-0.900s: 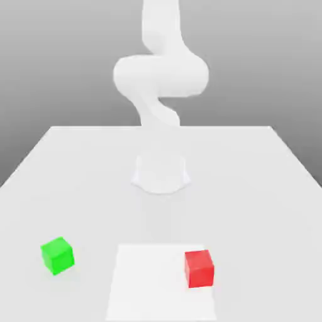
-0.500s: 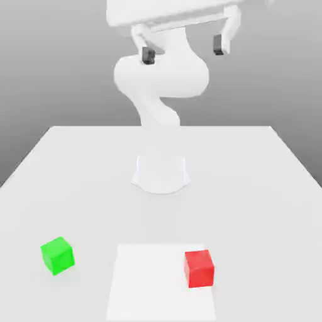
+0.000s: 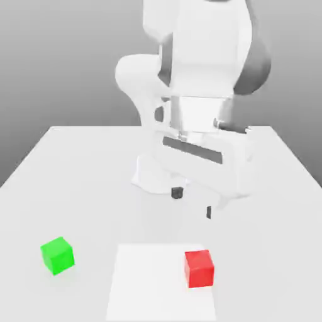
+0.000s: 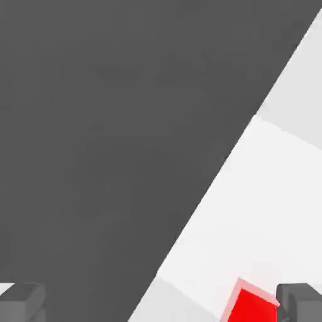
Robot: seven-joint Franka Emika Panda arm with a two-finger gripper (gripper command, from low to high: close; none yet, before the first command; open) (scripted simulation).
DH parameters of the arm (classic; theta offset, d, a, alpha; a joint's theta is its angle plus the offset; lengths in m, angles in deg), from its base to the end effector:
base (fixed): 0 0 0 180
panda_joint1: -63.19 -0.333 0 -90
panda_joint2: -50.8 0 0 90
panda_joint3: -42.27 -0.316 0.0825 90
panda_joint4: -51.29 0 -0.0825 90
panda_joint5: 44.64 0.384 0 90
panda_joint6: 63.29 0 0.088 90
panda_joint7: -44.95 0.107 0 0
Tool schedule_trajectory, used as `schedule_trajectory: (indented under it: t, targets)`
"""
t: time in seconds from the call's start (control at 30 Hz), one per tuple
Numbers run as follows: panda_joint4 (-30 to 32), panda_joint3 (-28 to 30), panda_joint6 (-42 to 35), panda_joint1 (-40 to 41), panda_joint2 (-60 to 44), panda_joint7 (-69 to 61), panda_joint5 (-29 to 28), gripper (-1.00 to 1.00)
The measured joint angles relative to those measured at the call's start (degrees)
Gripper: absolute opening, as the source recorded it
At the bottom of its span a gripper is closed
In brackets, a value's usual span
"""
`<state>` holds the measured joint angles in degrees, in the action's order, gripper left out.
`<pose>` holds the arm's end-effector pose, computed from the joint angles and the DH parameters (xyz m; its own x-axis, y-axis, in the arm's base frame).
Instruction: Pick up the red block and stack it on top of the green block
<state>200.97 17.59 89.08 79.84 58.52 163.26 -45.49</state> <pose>0.4425 0.0600 0.3109 -0.3316 -0.9432 -0.0222 -0.9269 0.3301 -0.1784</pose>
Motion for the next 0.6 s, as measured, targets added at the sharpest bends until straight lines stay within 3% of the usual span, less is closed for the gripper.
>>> schedule_trajectory:
  t: [0.27,0.47,0.5,0.6]
  targets:
    - [4.6,-0.8,5.7,-0.8,-11.0,21.7,-4.0,0.0]
    - [3.0,9.7,14.6,-8.7,-23.0,32.9,-16.5,0.0]
    - [2.8,11.1,15.7,-9.8,-24.3,33.9,-17.9,-1.0]
    - [2.8,11.1,15.7,-9.8,-24.3,33.9,-17.9,-1.0]
